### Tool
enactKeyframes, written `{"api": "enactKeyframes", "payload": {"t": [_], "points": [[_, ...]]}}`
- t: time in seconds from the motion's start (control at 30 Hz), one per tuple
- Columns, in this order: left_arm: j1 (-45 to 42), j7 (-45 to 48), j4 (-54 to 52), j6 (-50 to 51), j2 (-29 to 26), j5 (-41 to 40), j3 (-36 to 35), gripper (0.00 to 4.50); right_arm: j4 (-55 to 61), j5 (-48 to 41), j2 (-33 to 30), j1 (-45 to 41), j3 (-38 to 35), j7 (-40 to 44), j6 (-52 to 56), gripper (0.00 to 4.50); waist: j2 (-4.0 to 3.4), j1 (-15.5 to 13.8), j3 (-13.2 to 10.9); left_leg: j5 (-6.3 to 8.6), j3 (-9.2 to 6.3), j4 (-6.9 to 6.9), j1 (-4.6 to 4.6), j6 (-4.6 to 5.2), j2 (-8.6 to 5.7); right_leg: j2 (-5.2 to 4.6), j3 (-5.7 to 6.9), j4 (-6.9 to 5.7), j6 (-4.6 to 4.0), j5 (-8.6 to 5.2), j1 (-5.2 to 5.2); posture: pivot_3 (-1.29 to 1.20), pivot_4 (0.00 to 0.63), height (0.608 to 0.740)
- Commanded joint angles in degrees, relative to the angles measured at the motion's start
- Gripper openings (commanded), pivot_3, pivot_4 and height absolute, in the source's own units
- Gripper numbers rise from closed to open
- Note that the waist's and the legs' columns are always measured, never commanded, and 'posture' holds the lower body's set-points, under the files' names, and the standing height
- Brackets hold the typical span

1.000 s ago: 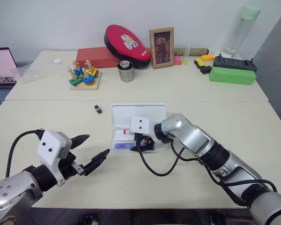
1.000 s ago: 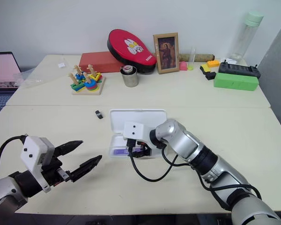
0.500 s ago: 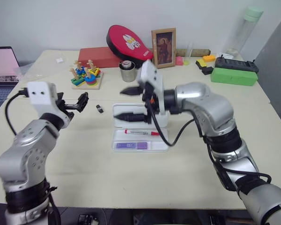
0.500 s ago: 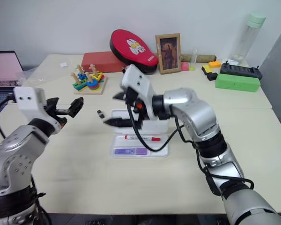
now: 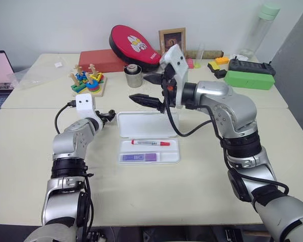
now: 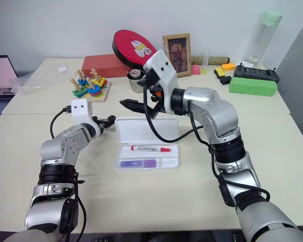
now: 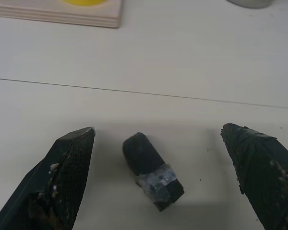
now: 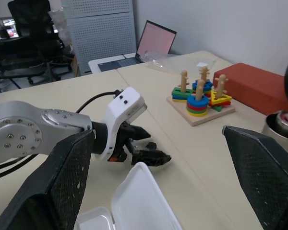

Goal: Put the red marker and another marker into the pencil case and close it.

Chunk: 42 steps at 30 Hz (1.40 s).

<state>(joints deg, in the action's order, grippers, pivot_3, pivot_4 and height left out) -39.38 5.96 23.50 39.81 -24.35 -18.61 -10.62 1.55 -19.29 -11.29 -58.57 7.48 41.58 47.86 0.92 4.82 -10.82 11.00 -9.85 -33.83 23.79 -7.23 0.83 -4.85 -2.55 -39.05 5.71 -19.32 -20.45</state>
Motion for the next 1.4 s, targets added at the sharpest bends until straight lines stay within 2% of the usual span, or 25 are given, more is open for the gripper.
{"api": "enactKeyframes", "payload": {"t": [0.03, 0.63, 0.83, 0.93, 1.03, 1.13, 1.3, 1.4], "points": [[-0.86, 1.52, 2.46, -0.65, 0.23, 1.54, 0.28, 3.91, 2.02, -1.36, -0.48, -1.7, -1.77, -0.94, -0.52, 4.5, 0.0, 0.0, 0.0, -0.01, 0.0, 0.0, 0.0, 0.0, 0.0, 0.0, 0.0, -0.03, 0.0, 0.0, 0.0, 0.0, 0.15, 0.74], [4.51, 0.82, -6.75, 2.94, 1.58, 1.85, -3.44, 0.5, 1.57, -2.63, -1.13, -1.64, -1.11, -0.77, -1.52, 4.5, 0.0, 0.03, 0.0, -0.03, -0.01, -0.03, -0.01, -0.03, 0.0, 0.0, -0.01, -0.05, 0.0, 0.0, 0.02, 0.0, 0.15, 0.74], [3.03, 3.53, -8.96, 0.19, 1.61, -1.0, -6.9, 0.43, 2.12, -3.83, -2.64, -0.53, -1.87, 1.13, -2.58, 4.5, 0.0, 0.05, 0.0, -0.03, -0.01, -0.03, 0.0, -0.03, 0.0, 0.0, 0.0, -0.05, 0.0, 0.0, 0.02, 0.0, 0.15, 0.74], [1.67, 7.56, -11.52, -5.05, 0.73, -2.31, -7.51, 0.43, 5.82, -9.92, -5.55, 1.49, -4.57, 6.41, 0.7, 4.5, 0.0, -0.18, 0.0, -0.03, -0.01, -0.03, 0.04, -0.03, 0.0, 0.0, 0.02, -0.02, 0.0, 0.0, 0.01, 0.0, 0.15, 0.74], [-0.21, 14.54, -18.43, -7.58, -0.2, -7.14, -8.0, 0.43, 8.92, -13.71, -10.69, 4.3, -7.39, 9.92, 1.79, 4.5, 0.03, -0.35, -0.02, -0.03, -0.03, -0.04, 0.13, -0.04, -0.01, -0.01, 0.06, 0.05, 0.0, 0.0, 0.01, 0.0, 0.15, 0.74], [-1.38, 23.54, -25.38, -5.13, -1.94, -10.93, -3.27, 0.43, 11.76, -16.3, -15.74, 7.85, -9.05, 12.77, 2.21, 4.5, 0.03, -0.46, -0.02, -0.03, -0.03, -0.03, 0.14, -0.04, 0.0, -0.02, 0.07, 0.08, 0.0, 0.0, 0.02, 0.0, 0.15, 0.74], [-5.32, 38.27, -30.98, 2.94, -5.76, -18.24, 4.98, 0.43, 17.33, -19.71, -23.32, 14.15, -10.72, 15.69, 3.61, 4.5, 0.03, -0.24, -0.02, -0.01, 0.0, -0.05, 0.07, 0.0, -0.01, -0.01, 0.03, 0.06, 0.01, 0.0, 0.1, 0.0, 0.15, 0.74], [-5.22, 47.66, -33.83, 3.83, -9.13, -17.85, 12.84, 0.43, 19.44, -19.17, -27.17, 17.49, -10.97, 15.06, 3.44, 4.5, 0.01, 0.21, -0.04, 0.01, 0.03, -0.06, 0.06, 0.04, -0.01, -0.01, -0.01, 0.05, 0.01, 0.0, 0.09, 0.0, 0.15, 0.74]]}}
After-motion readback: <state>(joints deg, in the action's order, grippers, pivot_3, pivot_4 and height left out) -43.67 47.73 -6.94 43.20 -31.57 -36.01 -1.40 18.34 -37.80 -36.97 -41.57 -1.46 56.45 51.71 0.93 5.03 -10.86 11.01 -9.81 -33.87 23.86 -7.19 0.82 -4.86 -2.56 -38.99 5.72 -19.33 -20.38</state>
